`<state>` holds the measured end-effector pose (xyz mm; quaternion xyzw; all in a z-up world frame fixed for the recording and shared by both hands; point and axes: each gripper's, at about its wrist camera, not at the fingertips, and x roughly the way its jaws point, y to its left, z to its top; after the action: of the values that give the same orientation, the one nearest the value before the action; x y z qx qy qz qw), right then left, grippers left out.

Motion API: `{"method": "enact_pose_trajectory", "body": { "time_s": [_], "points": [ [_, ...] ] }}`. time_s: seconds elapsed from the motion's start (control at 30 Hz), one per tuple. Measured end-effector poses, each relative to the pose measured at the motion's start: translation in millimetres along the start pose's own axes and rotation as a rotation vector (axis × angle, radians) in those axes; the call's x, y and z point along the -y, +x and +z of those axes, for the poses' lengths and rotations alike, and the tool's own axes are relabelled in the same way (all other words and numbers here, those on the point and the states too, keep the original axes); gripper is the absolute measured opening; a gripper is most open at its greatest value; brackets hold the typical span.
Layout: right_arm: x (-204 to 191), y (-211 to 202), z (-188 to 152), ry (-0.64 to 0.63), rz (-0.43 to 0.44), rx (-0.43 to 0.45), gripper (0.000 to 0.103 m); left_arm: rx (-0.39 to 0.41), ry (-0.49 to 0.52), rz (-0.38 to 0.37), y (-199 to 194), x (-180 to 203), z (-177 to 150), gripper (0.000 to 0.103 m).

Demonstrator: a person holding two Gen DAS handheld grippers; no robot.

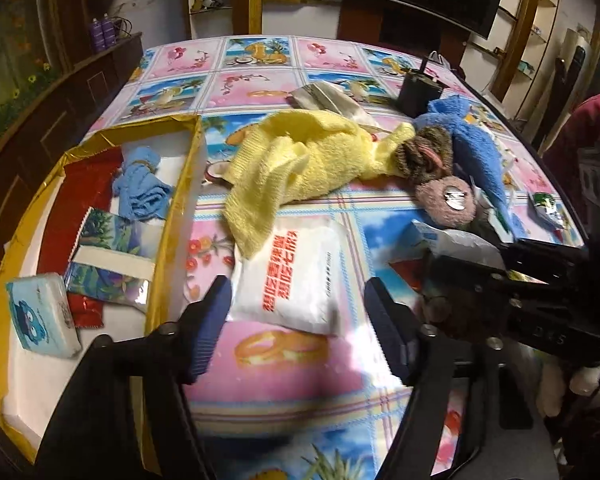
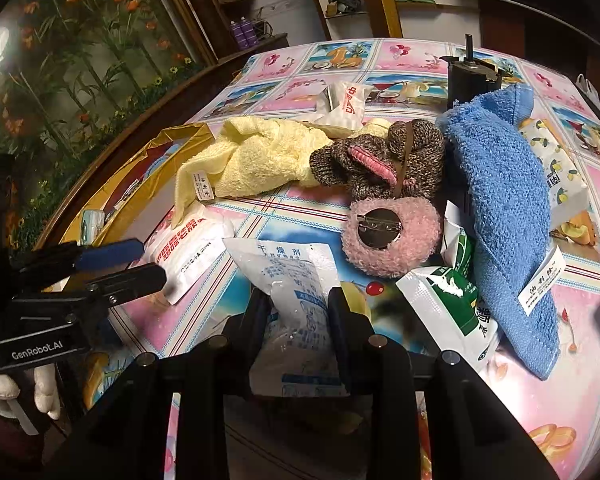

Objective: Organize soft objects
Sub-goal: 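Grasp white red-lettered packet with left tool while right tool grasps white desiccant packet, then carry both white packets into the white box and open both tools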

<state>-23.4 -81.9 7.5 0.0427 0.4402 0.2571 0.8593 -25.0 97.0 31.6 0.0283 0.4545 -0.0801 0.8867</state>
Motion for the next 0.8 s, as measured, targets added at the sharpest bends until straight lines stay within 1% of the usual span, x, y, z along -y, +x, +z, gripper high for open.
{"method": "enact_pose_trajectory", "body": {
  "time_s": [0.07,0.13,0.17,0.2,0.23,0.27,0.3,0.33,0.37,0.4,0.43,0.53,0.7,0.73,0.8],
  "points": [
    [1.1,0.2,0.2,0.003,0.002,0.0,0.031,-0.018,0.036,0.076,12.8,3.2,4.9,0.072],
    [1.7,0.2,0.3,0.004,0.003,0.0,0.031,-0.045,0.112,0.137,26.9,17.0,8.0,0.072],
    [1.7,0.5,0.3,0.004,0.003,0.001,0.031,-0.045,0.141,0.157,32.4,22.8,7.1,0.073],
    [2.1,0.6,0.2,0.005,0.004,0.0,0.031,-0.009,0.158,0.159,32.1,27.9,6.1,0.077],
    [2.4,0.3,0.3,0.006,0.006,0.001,0.031,0.0,0.171,0.15,34.4,32.6,6.0,0.078],
    [1.9,-0.4,0.2,0.008,0.007,0.0,0.031,-0.006,0.167,0.11,35.2,33.2,5.8,0.078],
    [2.3,-1.0,0.4,0.009,0.009,0.001,0.031,-0.022,0.136,0.051,35.6,31.4,6.2,0.076],
    [2.6,-1.1,0.2,0.01,0.011,0.001,0.031,-0.021,0.132,0.054,34.7,32.7,5.7,0.062],
    [2.5,-1.3,0.1,0.01,0.012,0.0,0.031,-0.011,0.154,0.07,31.4,35.5,4.3,0.049],
    [2.4,-1.4,0.0,0.01,0.013,-0.001,0.031,-0.012,0.163,0.056,27.0,36.5,2.6,0.038],
    [3.0,-1.5,0.2,0.01,0.015,-0.001,0.03,-0.015,0.154,0.035,22.3,35.9,0.8,0.033],
    [2.4,-1.8,-0.7,0.005,0.018,-0.001,0.03,0.003,0.149,0.016,5.6,34.0,-7.2,0.022],
    [0.5,-1.7,-1.2,-0.001,0.016,0.007,0.029,0.042,0.106,-0.059,-22.3,25.0,-17.4,0.015],
    [0.7,-2.3,-1.2,0.001,0.016,0.011,0.029,0.051,0.094,-0.078,-28.4,22.1,-19.5,0.007],
    [0.0,-2.9,-1.9,0.003,0.014,0.019,0.029,0.068,0.059,-0.114,-41.0,13.8,-23.3,0.006]
  ]
}}
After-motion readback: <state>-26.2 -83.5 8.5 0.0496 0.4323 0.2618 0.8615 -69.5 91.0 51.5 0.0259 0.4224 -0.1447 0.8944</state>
